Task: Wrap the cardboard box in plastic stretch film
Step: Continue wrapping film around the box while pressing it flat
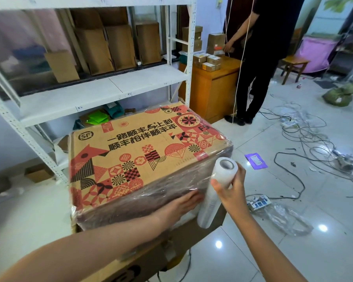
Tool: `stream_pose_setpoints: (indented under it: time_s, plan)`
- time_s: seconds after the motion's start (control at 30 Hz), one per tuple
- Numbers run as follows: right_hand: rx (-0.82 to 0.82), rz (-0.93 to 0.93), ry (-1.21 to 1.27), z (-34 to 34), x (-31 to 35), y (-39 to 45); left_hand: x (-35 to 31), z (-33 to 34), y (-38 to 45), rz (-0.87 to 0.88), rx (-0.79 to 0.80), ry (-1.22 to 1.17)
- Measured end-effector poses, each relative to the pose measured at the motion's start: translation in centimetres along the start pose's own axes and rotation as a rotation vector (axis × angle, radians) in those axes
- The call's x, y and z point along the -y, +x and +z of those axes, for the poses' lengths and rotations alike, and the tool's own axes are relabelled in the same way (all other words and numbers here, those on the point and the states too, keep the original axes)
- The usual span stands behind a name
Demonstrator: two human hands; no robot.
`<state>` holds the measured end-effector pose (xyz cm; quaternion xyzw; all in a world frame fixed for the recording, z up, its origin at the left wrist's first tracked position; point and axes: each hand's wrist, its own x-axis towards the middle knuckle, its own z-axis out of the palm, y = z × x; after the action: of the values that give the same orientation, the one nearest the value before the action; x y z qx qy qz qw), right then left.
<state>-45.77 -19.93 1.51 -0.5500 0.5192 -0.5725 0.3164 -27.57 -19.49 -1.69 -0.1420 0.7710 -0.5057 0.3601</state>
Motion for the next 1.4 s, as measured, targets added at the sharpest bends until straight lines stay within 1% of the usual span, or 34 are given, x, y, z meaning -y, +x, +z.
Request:
stream_pose_setpoints:
  time_s: [0.07,0.13,0.2,0.3,0.37,0.53,0.63,0.73,0.9,0.97,1.17,1.27,1.33,1.4]
  plan:
    - [0.123,0.005,-0.026,-1.2,-0.4,-0.3,0.0,0.0,0.0,-0.002,-0.011,-0.005]
    - [0.196,-0.001,-0.085,-2.2,-0.9,-0.5,0.0,-0.1,-0.1,0.007,-0.023,0.004]
    - [0.217,0.002,-0.156,-2.8,-1.4,-0.4,0.0,-0.2,-0.1,0.028,-0.024,0.013]
    - [0.286,0.077,-0.151,-3.2,-1.3,0.1,0.0,0.1,-0.3,0.068,0.009,0.026]
    - [0.322,0.073,-0.168,-3.4,-1.1,0.4,0.3,0.5,-0.5,0.09,0.005,0.042]
    - [0.354,0.077,-0.156,-3.4,-0.8,0.6,0.9,0.5,-1.3,0.071,-0.035,0.002]
    - [0.351,0.099,-0.148,-3.4,-0.8,0.7,1.0,-0.2,-2.0,0.028,-0.066,-0.091]
    - [0.332,0.108,-0.158,-3.5,-0.9,0.9,1.6,-0.4,-2.3,-0.04,-0.109,-0.128]
    - [0.383,0.133,-0.175,-3.3,-0.6,1.5,3.6,-0.3,-2.8,-0.094,-0.078,-0.194]
    - [0.382,0.136,-0.172,-3.1,-0.6,1.8,4.6,-0.7,-3.1,-0.137,-0.102,-0.219]
    - [0.427,0.187,-0.185,-2.9,-0.3,2.3,7.5,-0.7,-3.9,-0.275,-0.098,-0.226]
    - [0.429,0.203,-0.185,-3.0,-0.3,2.4,7.8,-0.6,-4.5,-0.368,-0.17,-0.269]
    - [0.436,0.204,-0.183,-3.2,-0.3,2.3,8.0,-0.2,-5.1,-0.477,-0.227,-0.388]
    - [0.446,0.212,-0.198,-3.2,-0.2,2.2,8.0,0.1,-5.1,-0.547,-0.289,-0.5]
